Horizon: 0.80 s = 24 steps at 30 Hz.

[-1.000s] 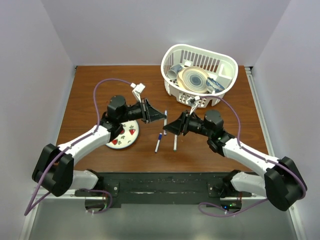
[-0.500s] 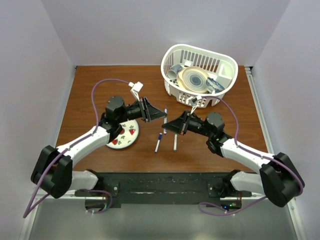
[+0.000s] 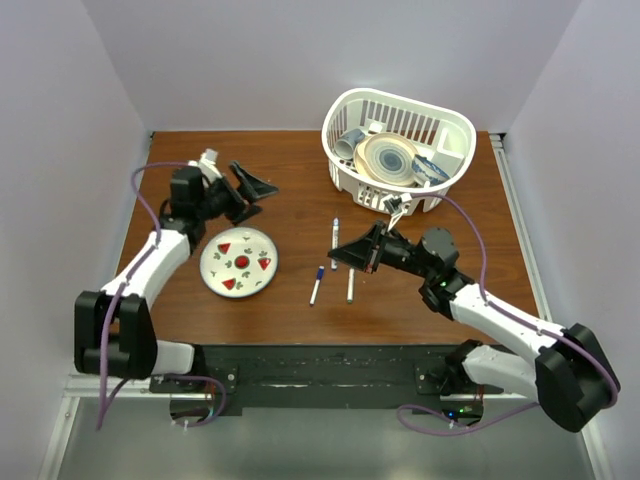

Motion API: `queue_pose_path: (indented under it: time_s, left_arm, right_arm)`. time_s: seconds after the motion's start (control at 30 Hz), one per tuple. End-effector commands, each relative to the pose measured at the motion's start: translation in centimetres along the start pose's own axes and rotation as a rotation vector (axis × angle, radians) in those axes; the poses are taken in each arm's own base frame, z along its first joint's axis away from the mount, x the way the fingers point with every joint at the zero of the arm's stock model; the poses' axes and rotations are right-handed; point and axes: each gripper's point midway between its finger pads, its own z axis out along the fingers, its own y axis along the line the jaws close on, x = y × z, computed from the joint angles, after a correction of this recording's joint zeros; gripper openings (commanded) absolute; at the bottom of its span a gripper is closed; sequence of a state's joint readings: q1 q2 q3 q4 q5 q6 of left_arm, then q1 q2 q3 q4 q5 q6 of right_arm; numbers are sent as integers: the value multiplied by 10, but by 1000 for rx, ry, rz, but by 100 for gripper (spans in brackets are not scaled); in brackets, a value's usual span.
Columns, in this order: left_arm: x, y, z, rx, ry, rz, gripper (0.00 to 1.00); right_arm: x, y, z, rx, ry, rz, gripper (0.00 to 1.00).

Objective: Insert the pens into the pen caps

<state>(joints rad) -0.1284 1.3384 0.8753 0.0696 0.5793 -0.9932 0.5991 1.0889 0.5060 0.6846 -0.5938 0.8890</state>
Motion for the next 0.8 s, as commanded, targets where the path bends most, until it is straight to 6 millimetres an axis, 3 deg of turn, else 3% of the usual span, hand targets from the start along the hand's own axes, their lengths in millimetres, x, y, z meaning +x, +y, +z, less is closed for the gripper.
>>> queue_pose_path:
  time_s: [0.0,0.07,0.1,0.13,0.2,0.27,0.3,0.33,0.4,0.5,0.53,0.6,0.63,0.67,0.73,0.77]
  left_arm:
    - [-54,71,-39,-430,-171,-12,100]
    - [-68,81,-64,-558,-259,-1,98]
    - [-88,89,-82,-669,-374,-1,95]
    - [-85,101,-98,-771,-408,-68,89]
    - [-101,111,-121,-904,-504,-48,88]
    - [-97,129,-138,-1044,-494,-31,86]
    - [-108,138,-160,-1142,-565,-50,85]
    - [-95,152,-172,-1240,-548,-107,84]
    - [-86,168,-192,-1356,-576,-158,82]
    - [-60,194,-215,-1453,-592,-286,81]
    - [-59,197,-219,-1430,-640,-336,81]
    - [-37,225,-229,-1432,-640,-448,80]
    - [-44,229,-226,-1352,-678,-468,80]
    - [-22,246,-219,-1316,-606,-530,80]
    - [-23,263,-227,-1275,-635,-606,79]
    - [-12,272,-225,-1269,-603,-642,78]
  right_arm:
    - [0,3,-5,19,9,-60,0]
    - [-3,5,-8,27,5,-79,0]
    - [-3,3,-9,46,9,-86,0]
    - [-4,4,-9,49,6,-91,0]
    - [-7,5,-9,54,3,-98,0]
    - [-7,6,-9,55,3,-99,0]
    - [-7,4,-8,60,11,-91,0]
    - [-5,3,-8,62,16,-89,0]
    - [-4,1,-7,66,29,-82,0]
    - [-1,-2,-4,72,57,-70,0]
    - [1,-4,-3,76,69,-62,0]
    - [2,-1,-2,69,81,-56,0]
    - [1,1,-2,64,83,-59,0]
    - [1,1,-3,64,85,-56,0]
    - [1,3,-4,68,92,-67,0]
    - [1,3,-6,75,95,-68,0]
